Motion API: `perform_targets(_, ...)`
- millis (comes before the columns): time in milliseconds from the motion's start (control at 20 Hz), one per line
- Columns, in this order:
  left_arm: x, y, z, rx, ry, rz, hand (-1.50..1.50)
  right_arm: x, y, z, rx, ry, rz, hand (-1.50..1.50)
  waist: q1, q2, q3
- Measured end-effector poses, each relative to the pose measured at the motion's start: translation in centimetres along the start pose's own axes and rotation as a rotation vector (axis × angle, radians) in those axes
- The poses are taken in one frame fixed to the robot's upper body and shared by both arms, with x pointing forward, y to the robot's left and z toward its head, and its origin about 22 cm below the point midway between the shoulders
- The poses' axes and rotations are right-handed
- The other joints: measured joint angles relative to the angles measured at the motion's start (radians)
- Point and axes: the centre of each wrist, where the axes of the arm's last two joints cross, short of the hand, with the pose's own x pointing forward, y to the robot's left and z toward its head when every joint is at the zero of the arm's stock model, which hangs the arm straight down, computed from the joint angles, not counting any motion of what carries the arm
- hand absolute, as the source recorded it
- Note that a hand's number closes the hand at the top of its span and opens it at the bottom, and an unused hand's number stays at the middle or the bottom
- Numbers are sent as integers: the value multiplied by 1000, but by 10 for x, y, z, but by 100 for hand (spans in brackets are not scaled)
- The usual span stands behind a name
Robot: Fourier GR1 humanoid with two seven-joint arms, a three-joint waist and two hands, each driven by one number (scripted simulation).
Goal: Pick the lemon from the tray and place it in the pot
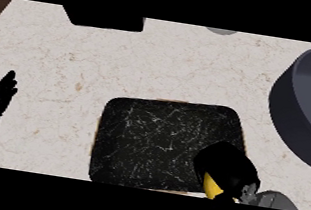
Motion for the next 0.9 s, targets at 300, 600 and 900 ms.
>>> perform_targets(300,-7,7,5,20,13,7,0,-45,3,70,-194,-85,108,150,-24,-3,1)
perform_targets(600,-9,9,9,31,24,6,0,-68,-22,124,-556,-105,154,150,-40,-5,1)
perform_targets(900,-7,14,11,24,13,8,0,-90,-28,171,-826,-99,64,150,-34,-2,0)
